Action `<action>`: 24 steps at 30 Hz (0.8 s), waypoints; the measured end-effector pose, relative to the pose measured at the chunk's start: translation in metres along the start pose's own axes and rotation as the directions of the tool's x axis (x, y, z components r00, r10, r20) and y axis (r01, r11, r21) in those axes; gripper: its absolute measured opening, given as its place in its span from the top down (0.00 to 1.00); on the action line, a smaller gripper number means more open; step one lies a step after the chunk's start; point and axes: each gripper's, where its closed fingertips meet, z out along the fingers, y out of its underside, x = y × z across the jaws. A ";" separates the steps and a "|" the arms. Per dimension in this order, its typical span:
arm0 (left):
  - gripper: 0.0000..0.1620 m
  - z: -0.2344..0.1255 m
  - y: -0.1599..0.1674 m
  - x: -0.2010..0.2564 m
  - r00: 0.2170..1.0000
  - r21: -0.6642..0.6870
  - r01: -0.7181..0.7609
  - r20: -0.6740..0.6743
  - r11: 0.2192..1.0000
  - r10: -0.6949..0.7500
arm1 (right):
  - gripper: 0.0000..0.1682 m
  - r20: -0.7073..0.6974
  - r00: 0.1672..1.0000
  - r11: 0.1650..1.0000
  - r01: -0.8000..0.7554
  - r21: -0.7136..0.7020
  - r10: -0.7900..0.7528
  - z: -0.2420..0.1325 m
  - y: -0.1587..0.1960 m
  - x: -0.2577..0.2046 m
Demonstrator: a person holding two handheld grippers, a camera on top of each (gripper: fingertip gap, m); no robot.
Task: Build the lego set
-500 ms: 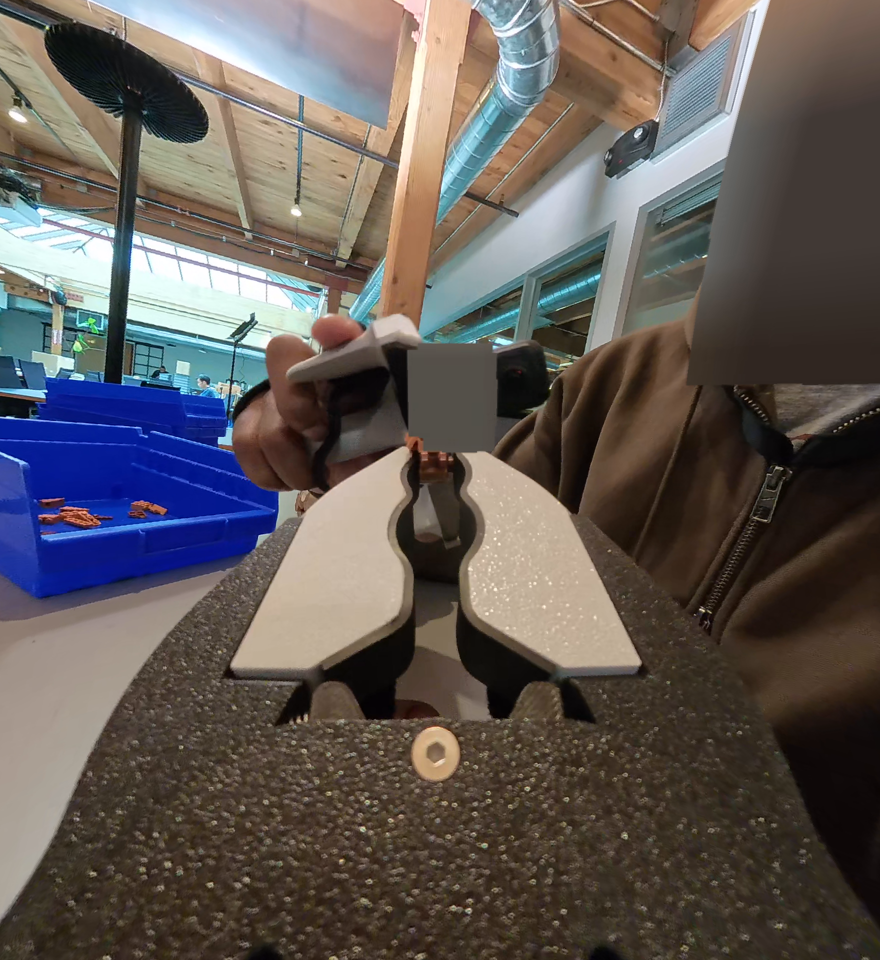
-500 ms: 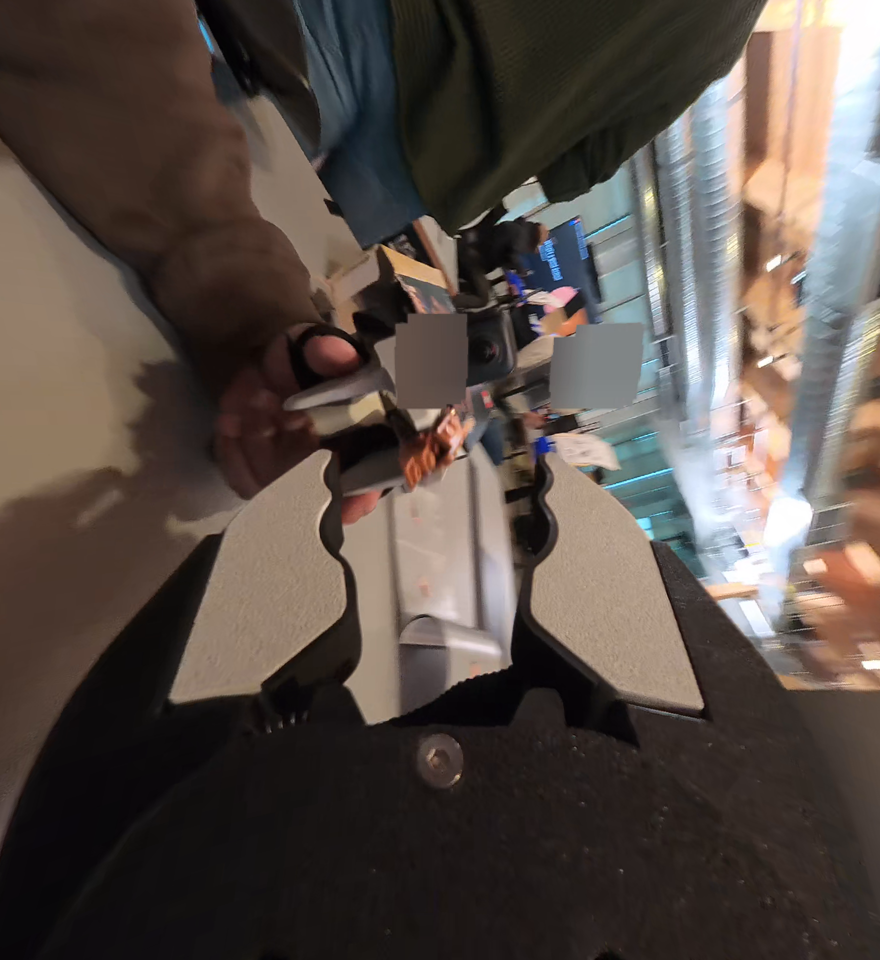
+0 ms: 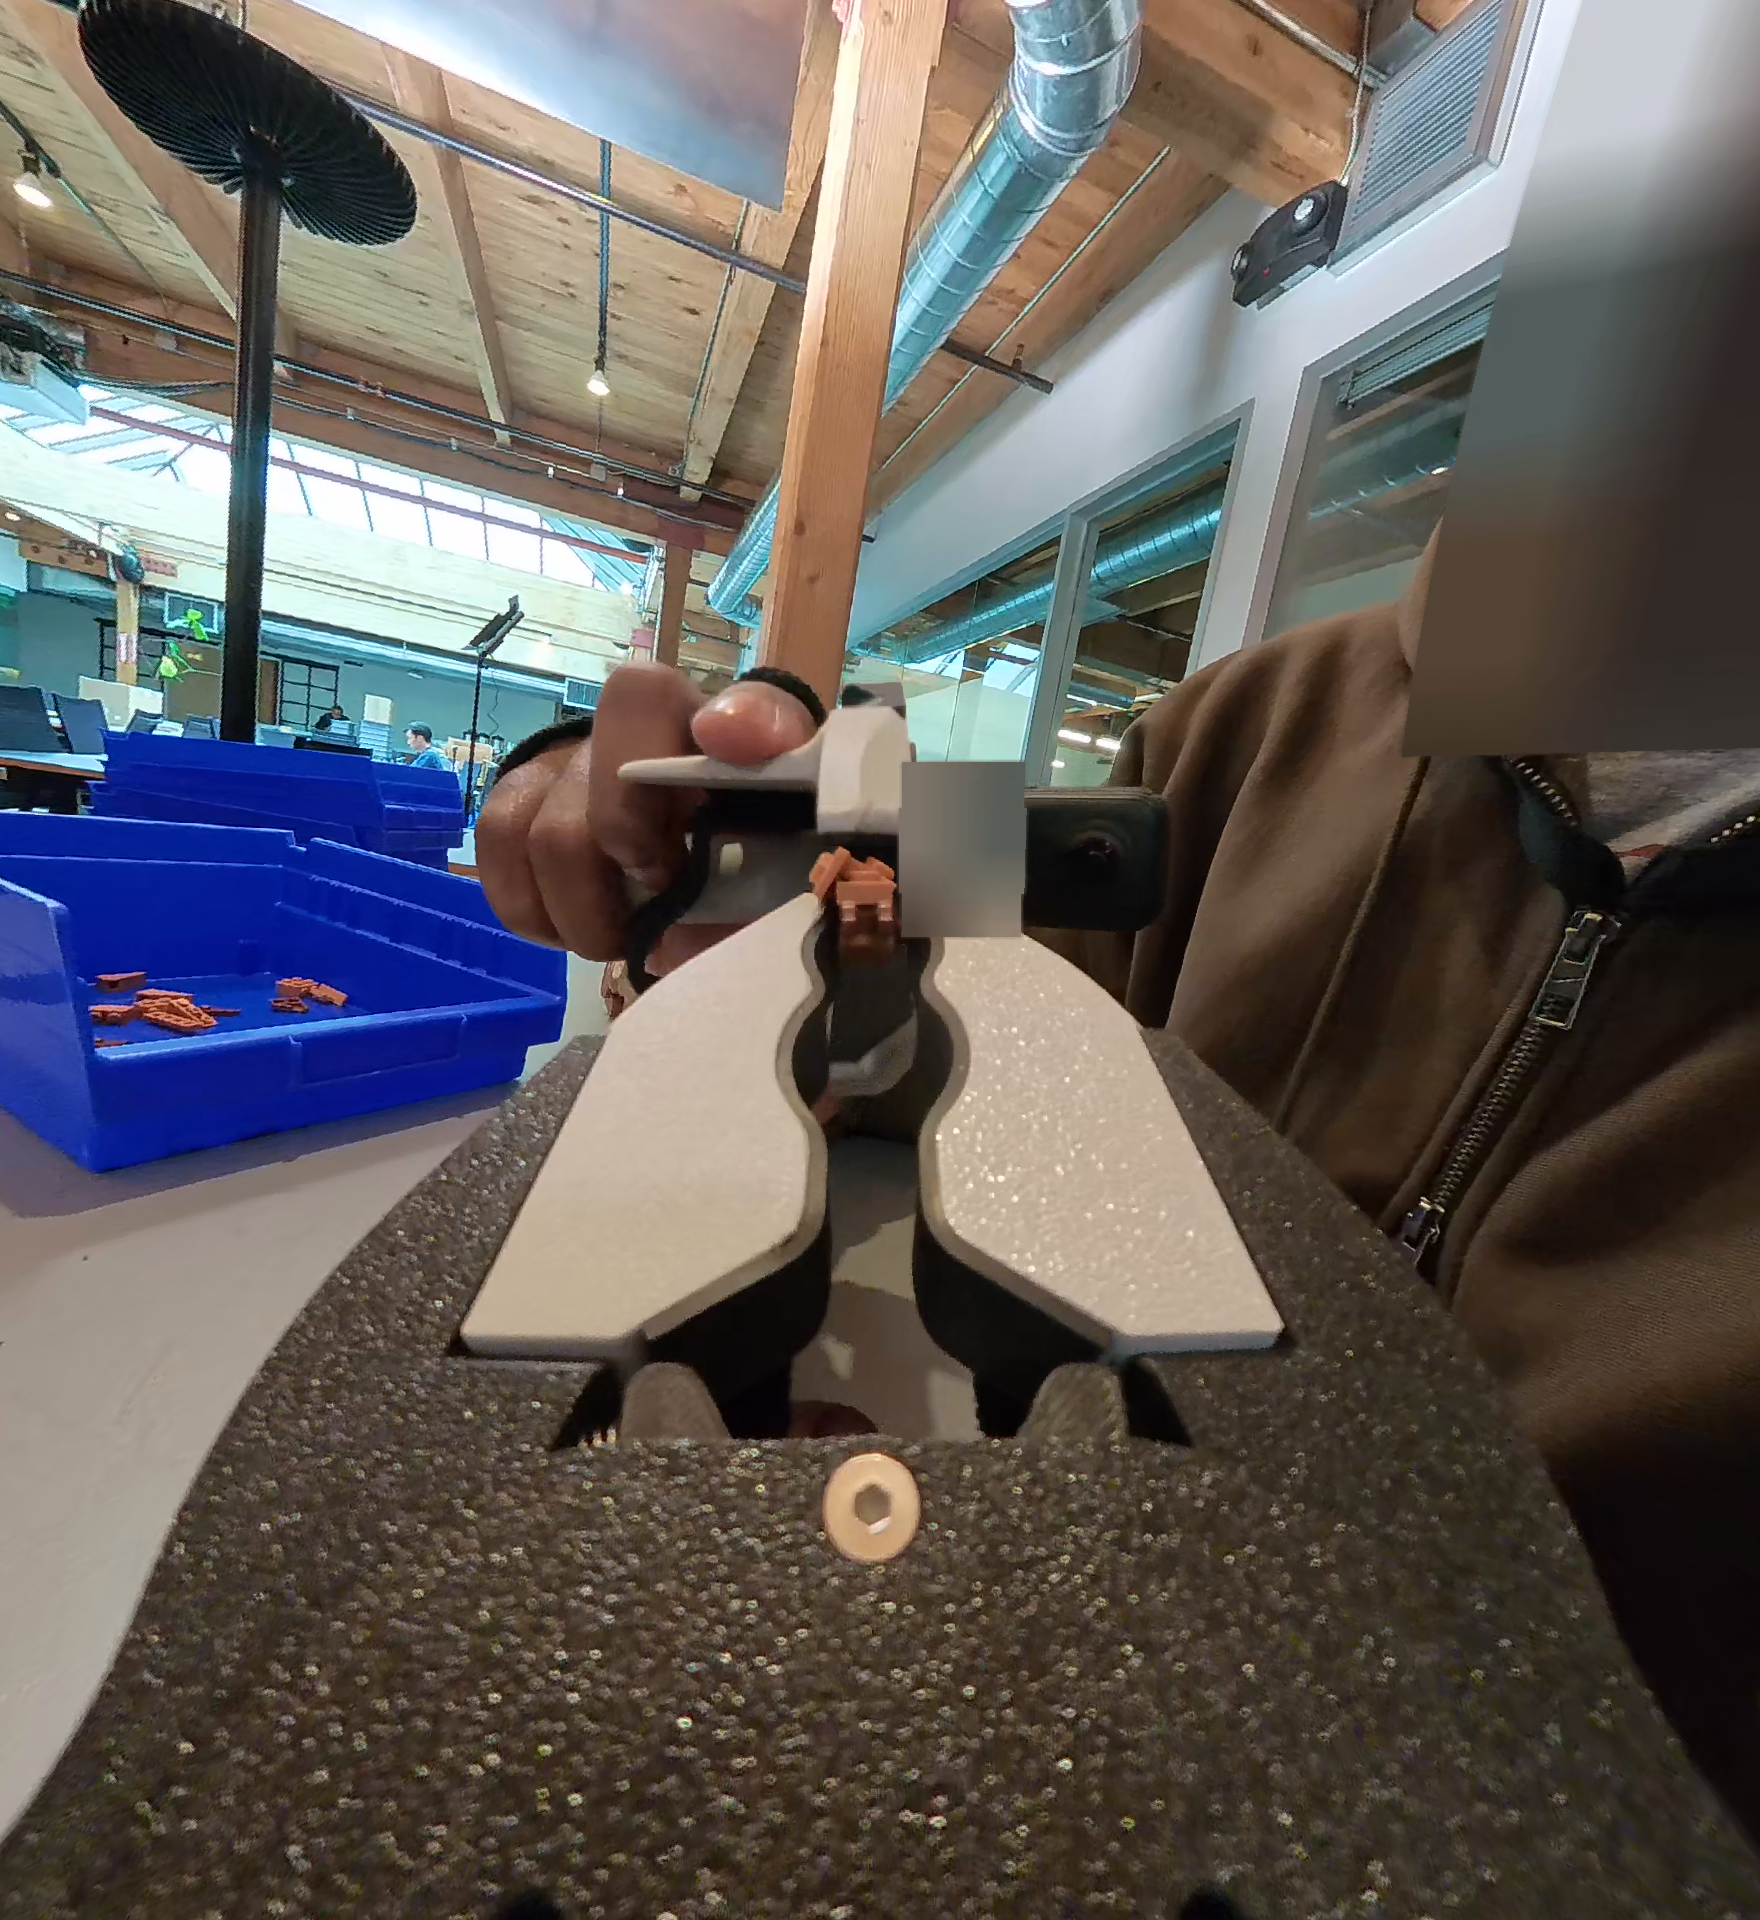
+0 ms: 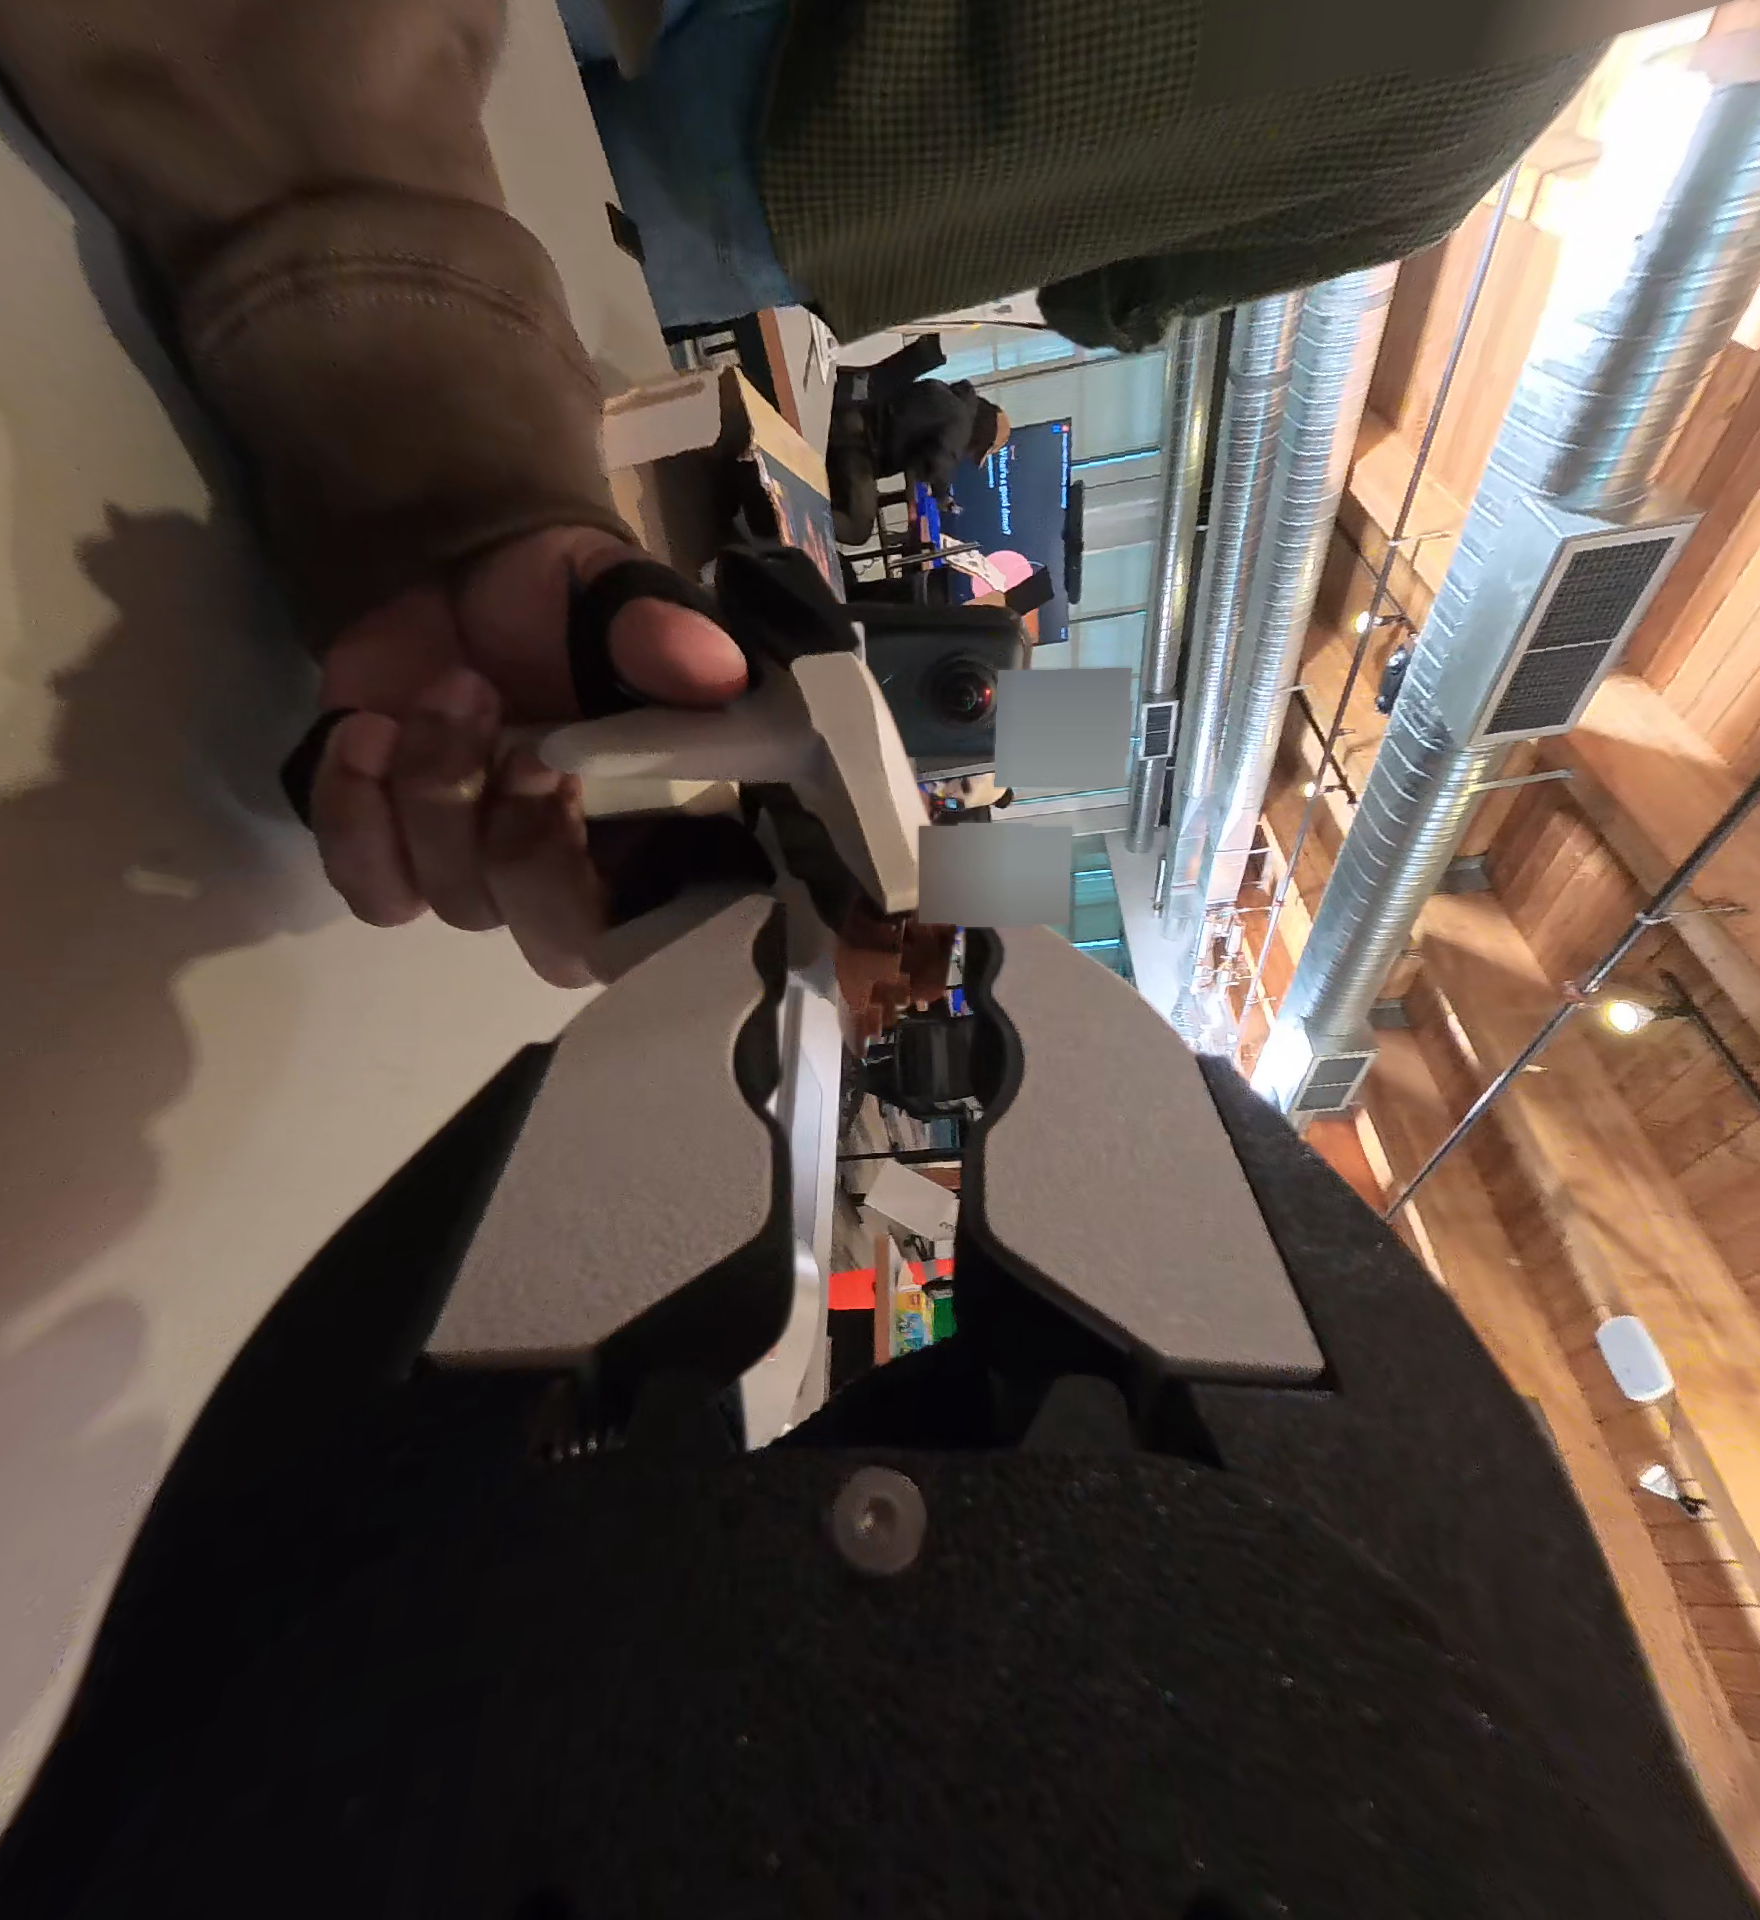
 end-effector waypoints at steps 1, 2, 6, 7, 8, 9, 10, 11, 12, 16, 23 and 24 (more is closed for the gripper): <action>0.93 0.000 0.000 0.000 1.000 -0.003 0.000 0.002 1.000 0.000 | 0.84 -0.014 1.000 1.000 0.009 -0.003 -0.009 0.000 0.000 0.001; 0.93 0.000 0.001 -0.001 1.000 -0.009 -0.002 0.006 1.000 0.002 | 0.87 -0.031 0.999 1.000 0.017 -0.005 -0.017 0.001 0.001 0.003; 0.93 0.000 0.001 -0.002 1.000 -0.011 -0.005 0.015 1.000 0.005 | 0.87 -0.047 0.998 0.999 0.034 -0.013 -0.034 0.001 0.002 0.003; 0.93 -0.001 0.001 -0.002 1.000 -0.015 -0.008 0.017 1.000 0.008 | 0.87 -0.049 0.998 0.999 0.036 -0.013 -0.036 0.001 0.002 0.003; 0.93 -0.001 0.002 -0.002 1.000 -0.019 -0.010 0.021 1.000 0.011 | 0.87 -0.050 0.998 0.999 0.040 -0.014 -0.040 0.001 0.002 0.003; 0.93 0.000 0.002 -0.003 1.000 -0.023 -0.013 0.025 1.000 0.013 | 0.87 -0.053 0.997 0.999 0.047 -0.016 -0.048 0.001 0.003 0.002; 0.93 0.000 0.002 -0.004 0.999 -0.027 -0.016 0.032 0.999 0.017 | 0.87 -0.056 0.997 0.998 0.056 -0.020 -0.057 0.001 0.004 0.002; 0.93 0.000 0.003 -0.005 0.999 -0.032 -0.020 0.041 0.999 0.021 | 0.88 -0.059 0.996 0.998 0.065 -0.025 -0.066 0.000 0.005 0.003; 0.92 0.000 0.003 -0.006 0.998 -0.038 -0.025 0.052 0.999 0.027 | 0.88 -0.062 0.995 0.997 0.074 -0.030 -0.076 0.000 0.005 0.002; 0.92 -0.001 0.004 -0.008 0.996 -0.061 -0.042 0.077 0.997 0.047 | 0.88 -0.072 0.993 0.995 0.094 -0.041 -0.097 0.000 0.007 0.002; 0.89 0.000 0.006 -0.009 0.993 -0.106 -0.068 0.094 0.992 0.078 | 0.88 -0.081 0.991 0.993 0.106 -0.045 -0.109 -0.001 0.009 0.001; 0.89 -0.001 0.007 -0.009 0.992 -0.111 -0.072 0.096 0.991 0.083 | 0.88 -0.083 0.990 0.993 0.108 -0.045 -0.111 -0.001 0.009 0.001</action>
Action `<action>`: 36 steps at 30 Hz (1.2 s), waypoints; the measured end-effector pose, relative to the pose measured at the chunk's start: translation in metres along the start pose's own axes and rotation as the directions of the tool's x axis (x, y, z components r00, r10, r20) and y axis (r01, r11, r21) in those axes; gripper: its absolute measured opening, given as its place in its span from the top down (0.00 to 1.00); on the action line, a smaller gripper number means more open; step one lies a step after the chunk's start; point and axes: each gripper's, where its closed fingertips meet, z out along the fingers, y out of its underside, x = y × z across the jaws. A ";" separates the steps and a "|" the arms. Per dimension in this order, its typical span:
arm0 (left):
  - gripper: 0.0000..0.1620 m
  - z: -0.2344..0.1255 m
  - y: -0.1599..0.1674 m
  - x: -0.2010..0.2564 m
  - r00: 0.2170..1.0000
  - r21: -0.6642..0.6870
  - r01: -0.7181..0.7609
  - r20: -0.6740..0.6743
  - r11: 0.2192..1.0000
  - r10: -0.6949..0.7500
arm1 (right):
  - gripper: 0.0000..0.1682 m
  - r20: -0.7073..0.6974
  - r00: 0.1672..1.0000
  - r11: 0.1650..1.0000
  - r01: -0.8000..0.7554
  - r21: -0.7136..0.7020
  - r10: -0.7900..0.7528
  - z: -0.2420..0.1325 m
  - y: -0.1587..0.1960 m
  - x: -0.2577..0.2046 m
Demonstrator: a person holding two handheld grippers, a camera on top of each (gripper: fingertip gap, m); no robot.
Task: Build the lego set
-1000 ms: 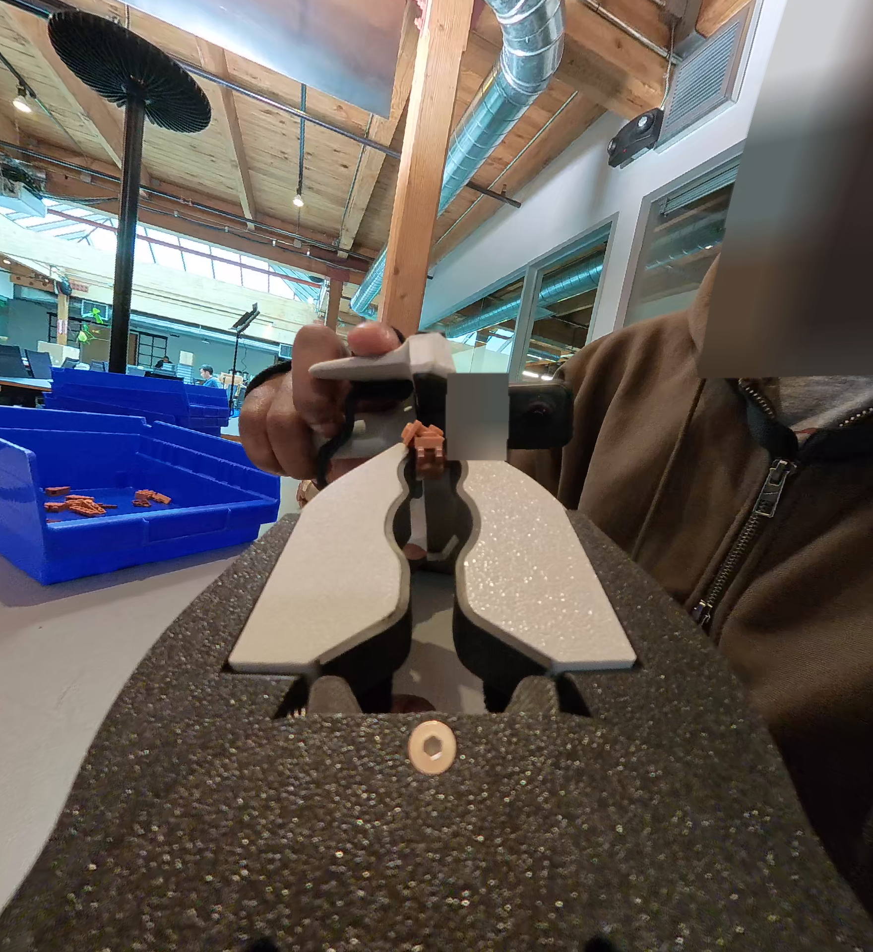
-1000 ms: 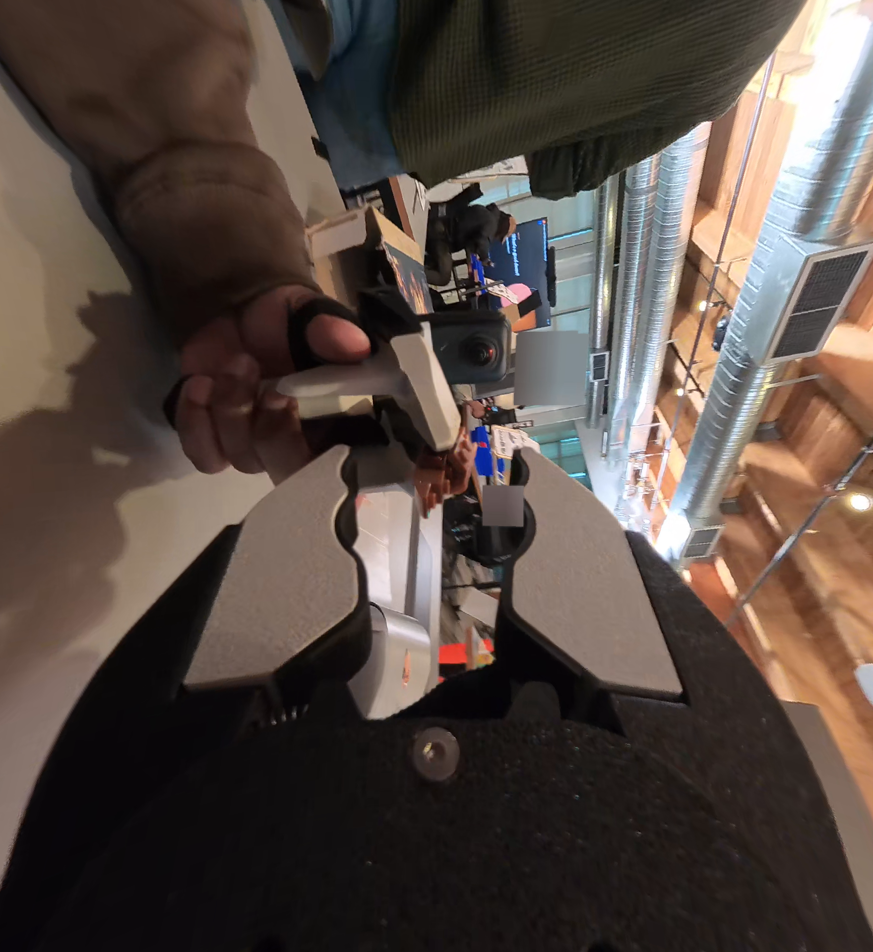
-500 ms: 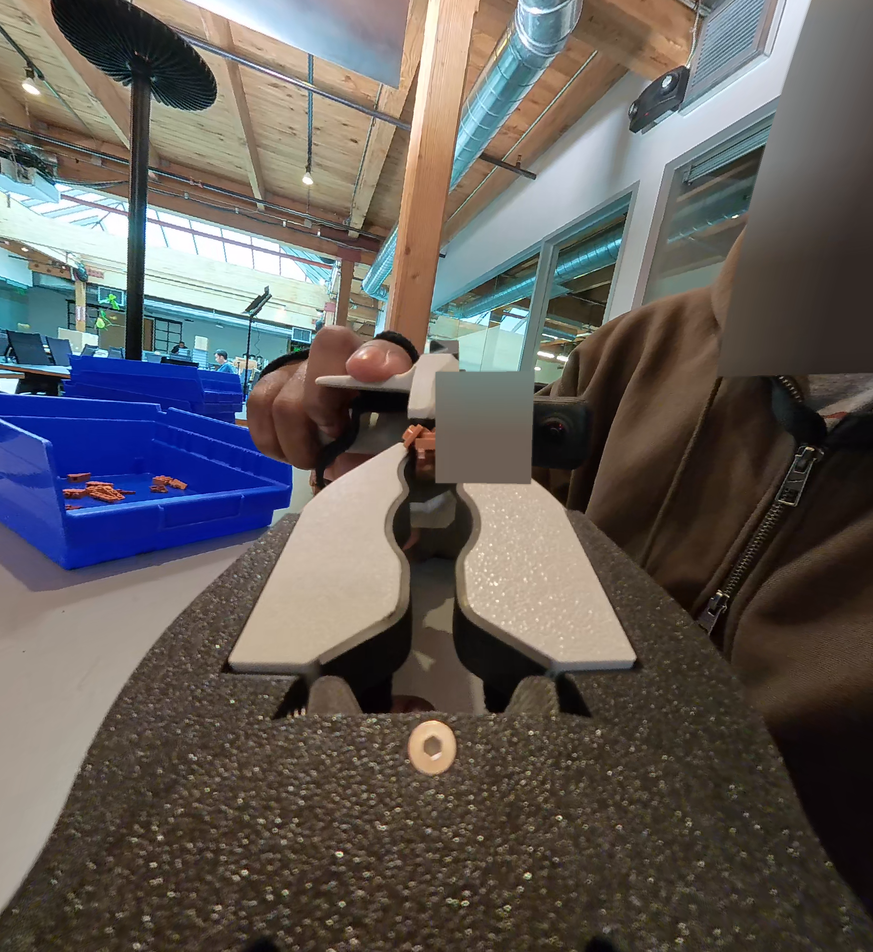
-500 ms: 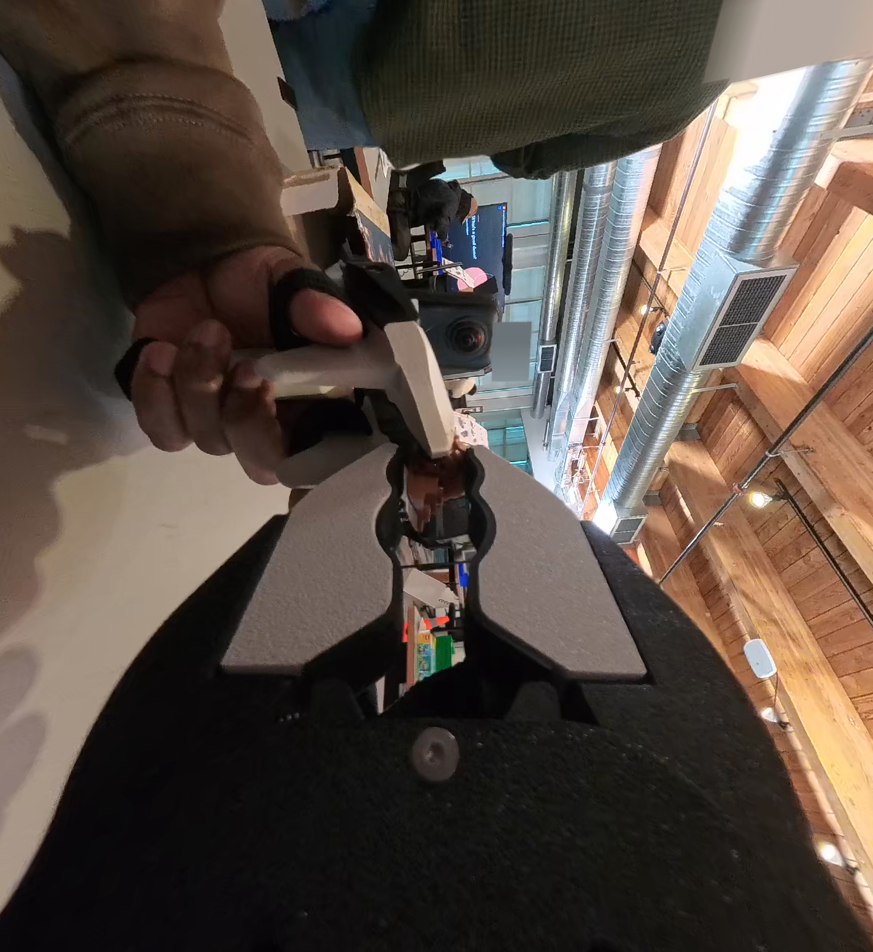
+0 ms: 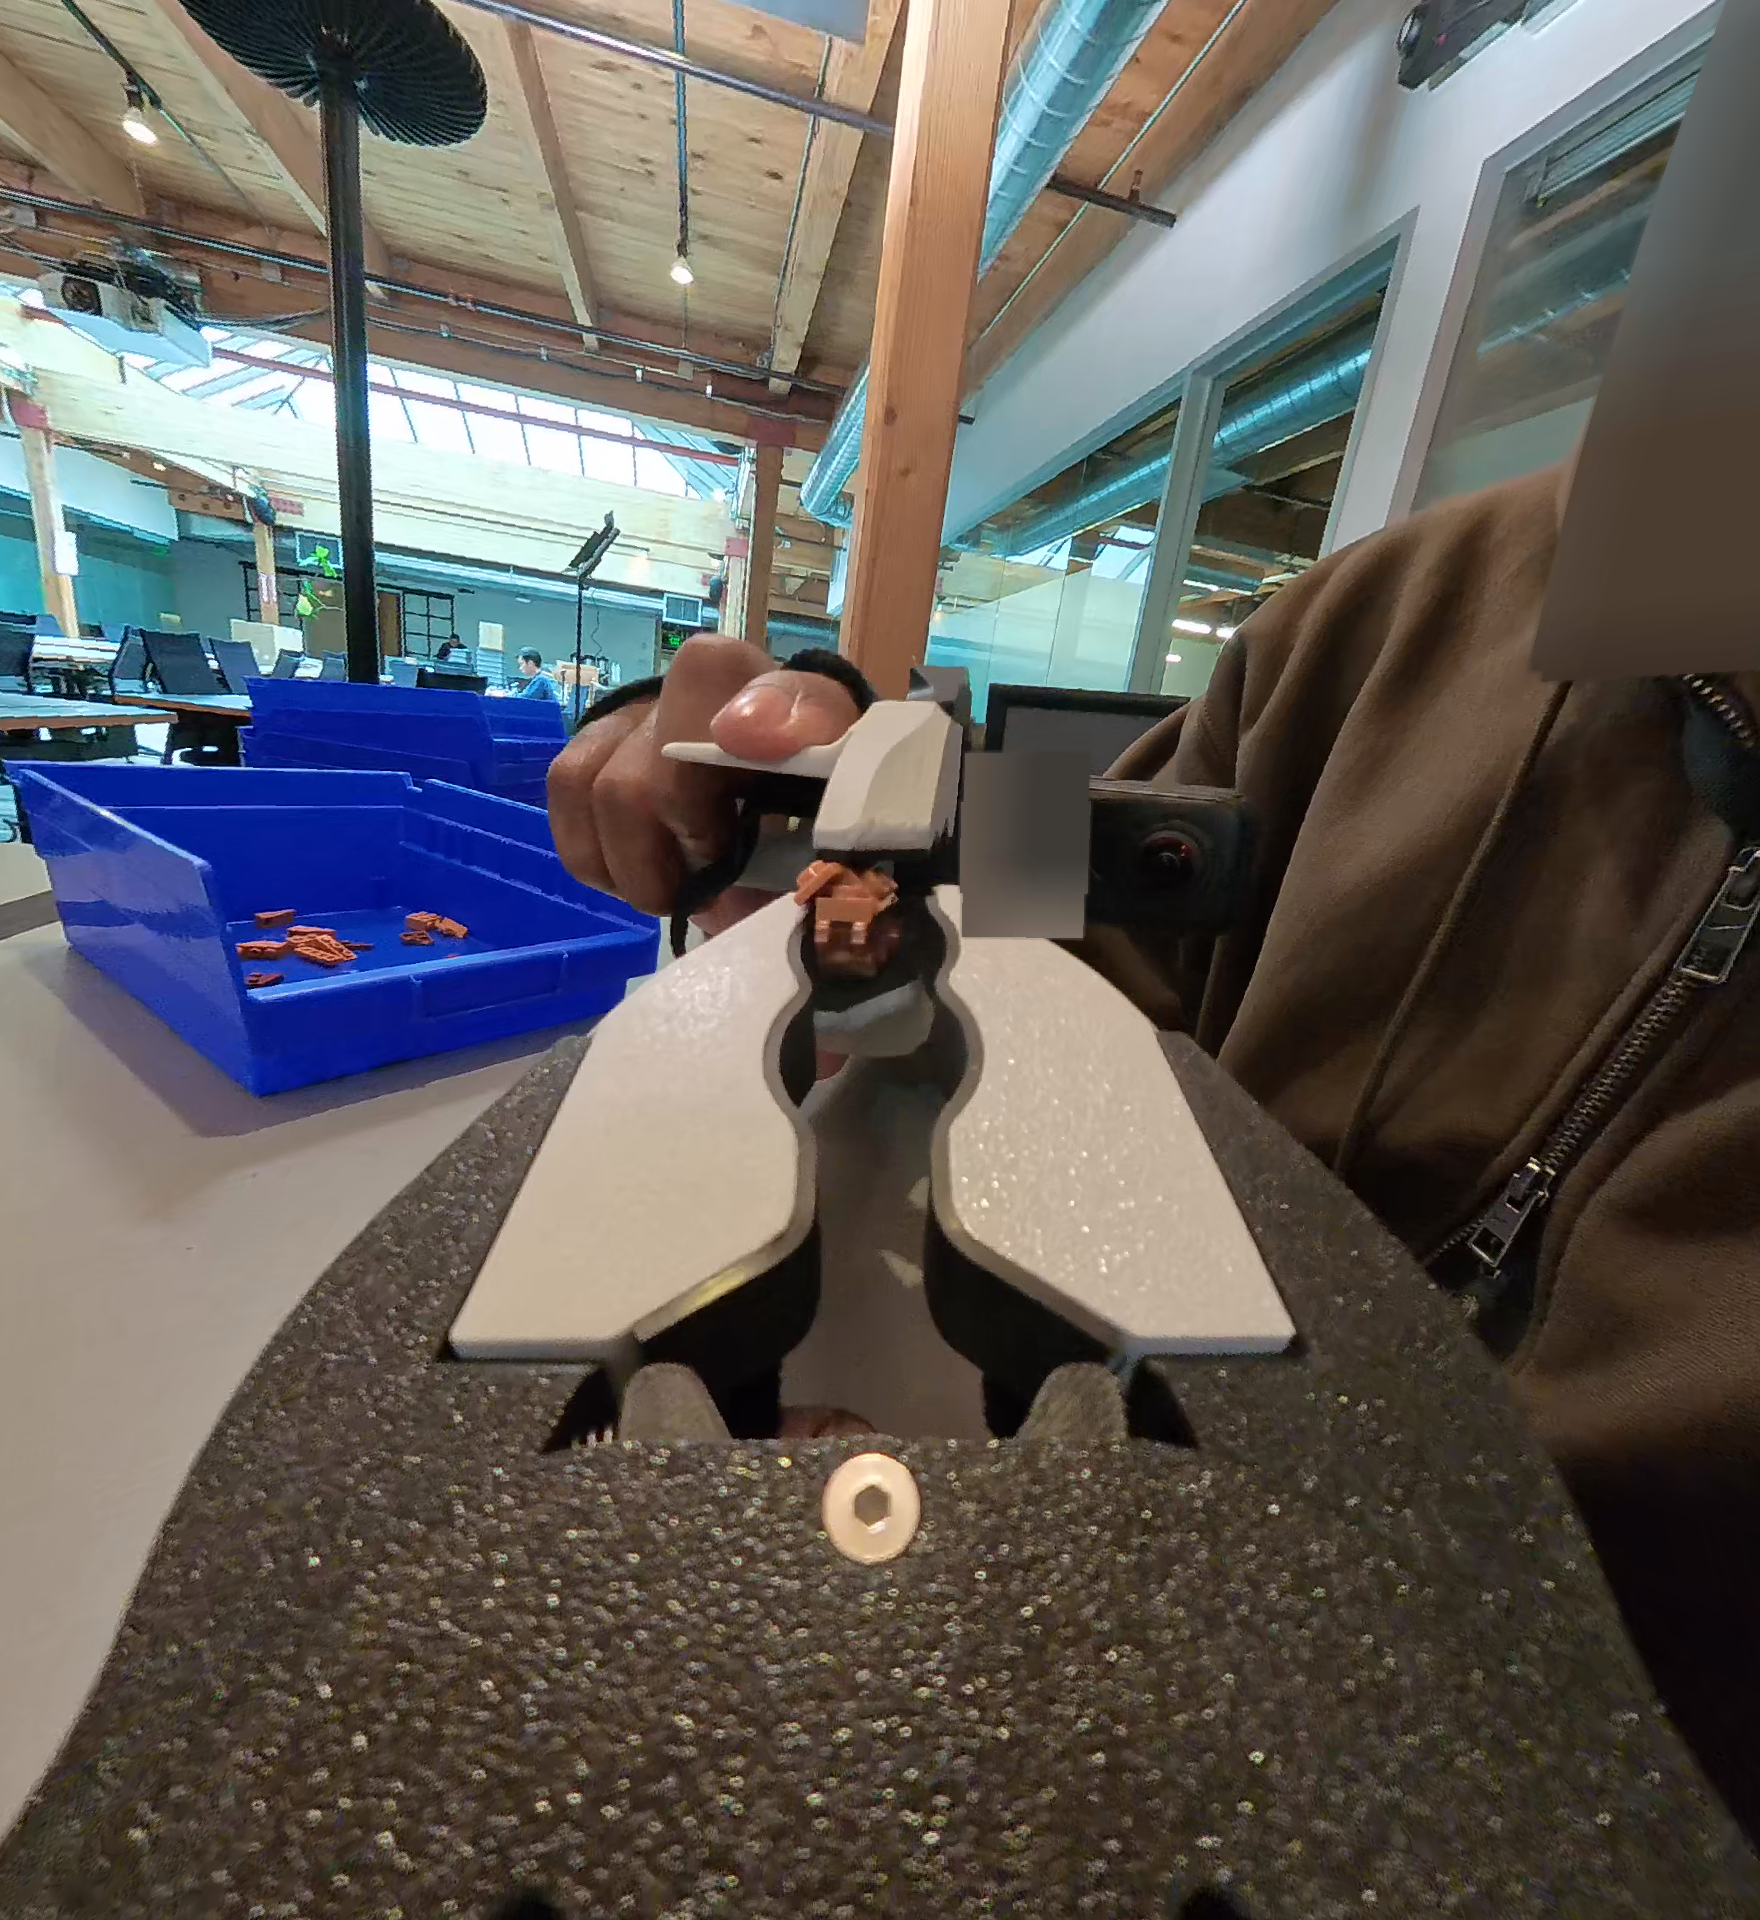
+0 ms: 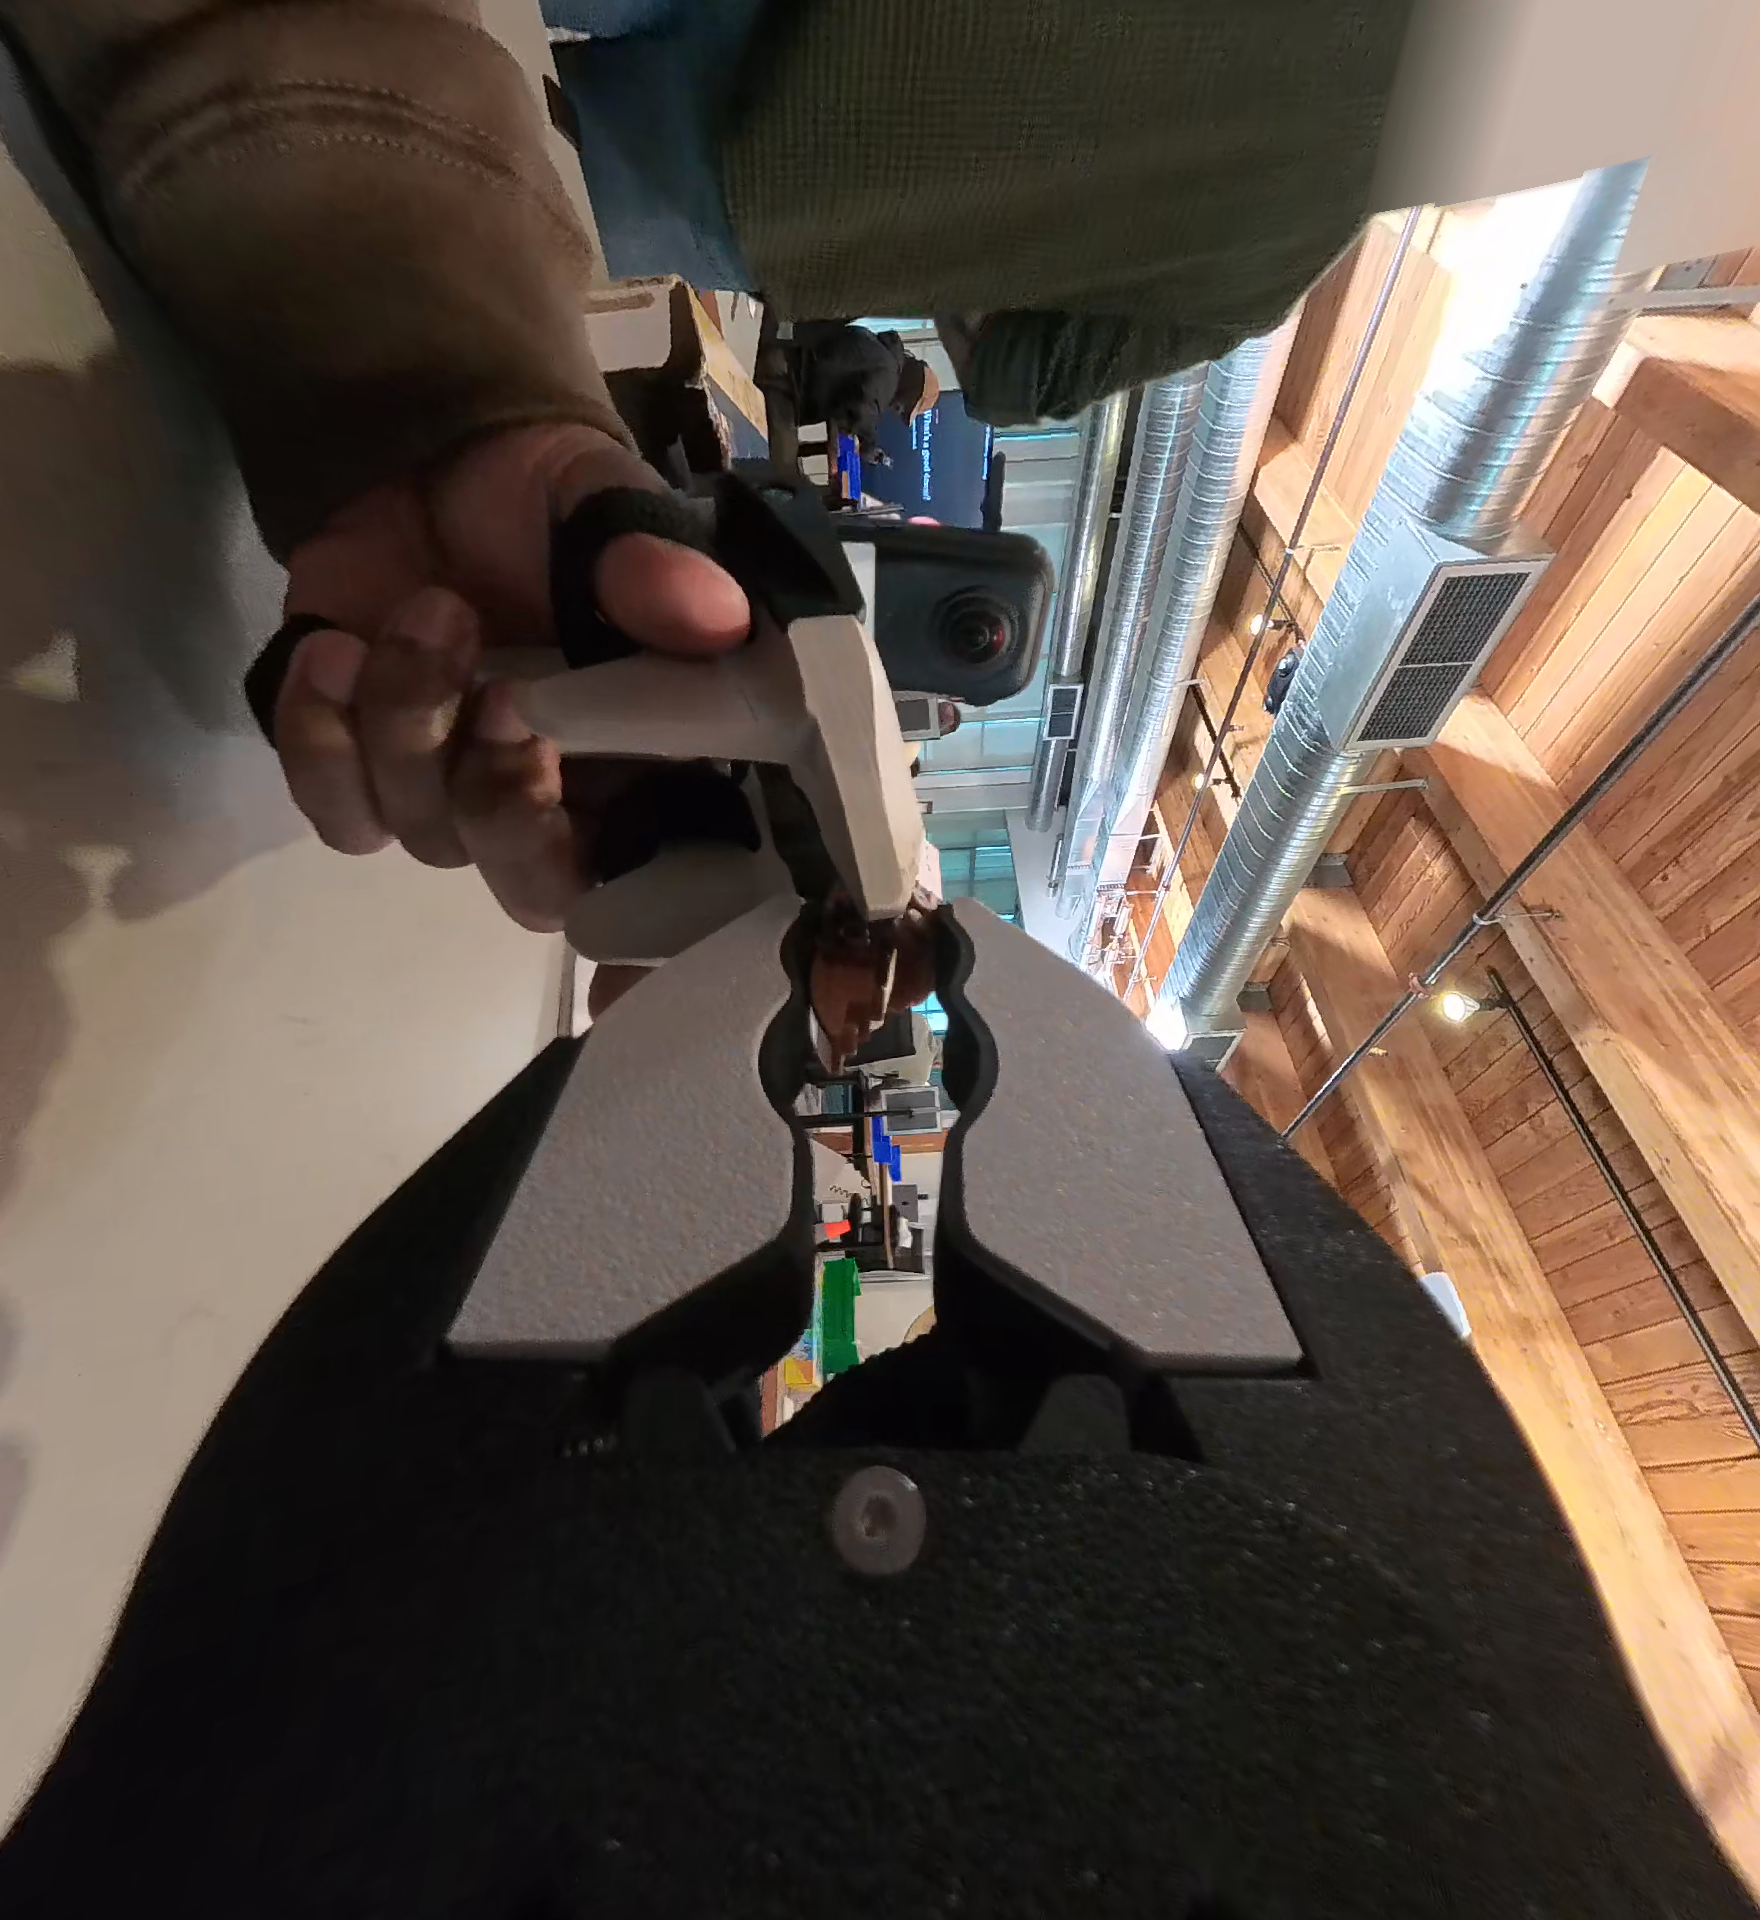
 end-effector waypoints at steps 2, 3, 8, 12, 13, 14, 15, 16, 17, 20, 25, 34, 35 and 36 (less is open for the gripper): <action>0.89 0.000 0.000 0.000 1.000 -0.008 -0.007 0.003 1.000 0.007 | 0.88 -0.003 1.000 1.000 0.006 0.000 -0.006 0.000 0.000 0.000; 0.89 0.000 0.000 0.000 1.000 -0.012 -0.010 0.005 1.000 0.010 | 0.88 -0.003 1.000 1.000 0.008 -0.001 -0.008 0.000 0.000 0.000; 0.88 0.000 0.001 -0.001 1.000 -0.031 -0.025 0.018 0.999 0.026 | 0.88 -0.008 1.000 1.000 0.030 -0.006 -0.030 0.000 -0.001 -0.001; 0.89 -0.001 0.002 -0.002 0.999 -0.041 -0.035 0.033 0.999 0.036 | 0.88 -0.015 0.999 0.999 0.048 -0.012 -0.048 0.000 0.000 -0.001; 0.89 0.000 0.002 -0.002 0.999 -0.043 -0.038 0.037 0.998 0.040 | 0.88 -0.017 0.998 0.999 0.052 -0.013 -0.052 0.000 0.000 -0.001; 0.89 0.000 0.002 -0.002 0.998 -0.045 -0.043 0.041 0.998 0.045 | 0.88 -0.020 0.998 0.998 0.060 -0.015 -0.060 0.000 0.000 -0.001; 0.89 0.000 0.002 -0.003 0.998 -0.048 -0.047 0.045 0.998 0.049 | 0.88 -0.022 0.998 0.998 0.066 -0.017 -0.066 0.000 0.000 -0.001; 0.89 0.000 0.002 -0.003 0.997 -0.051 -0.052 0.049 0.997 0.054 | 0.88 -0.024 0.997 0.997 0.070 -0.019 -0.071 0.000 0.000 -0.001; 0.89 0.000 0.002 -0.004 0.997 -0.054 -0.056 0.055 0.997 0.059 | 0.88 -0.026 0.997 0.997 0.074 -0.021 -0.074 0.000 0.000 -0.001; 0.89 0.000 0.003 -0.005 0.993 -0.066 -0.082 0.075 0.994 0.087 | 0.88 -0.034 0.995 0.995 0.097 -0.029 -0.098 0.000 0.001 -0.002; 0.89 0.000 0.004 -0.008 0.984 -0.088 -0.128 0.114 0.988 0.137 | 0.88 -0.046 0.990 0.990 0.133 -0.044 -0.135 0.000 0.003 -0.002; 0.88 0.001 0.006 -0.013 0.963 -0.123 -0.191 0.169 0.974 0.211 | 0.88 -0.056 0.984 0.984 0.167 -0.062 -0.171 0.000 0.006 -0.004; 0.88 0.001 0.007 -0.014 0.962 -0.127 -0.193 0.173 0.973 0.213 | 0.88 -0.057 0.983 0.984 0.169 -0.063 -0.172 0.000 0.006 -0.004; 0.88 0.001 0.007 -0.014 0.960 -0.131 -0.196 0.176 0.972 0.218 | 0.88 -0.057 0.983 0.983 0.171 -0.064 -0.175 0.000 0.006 -0.004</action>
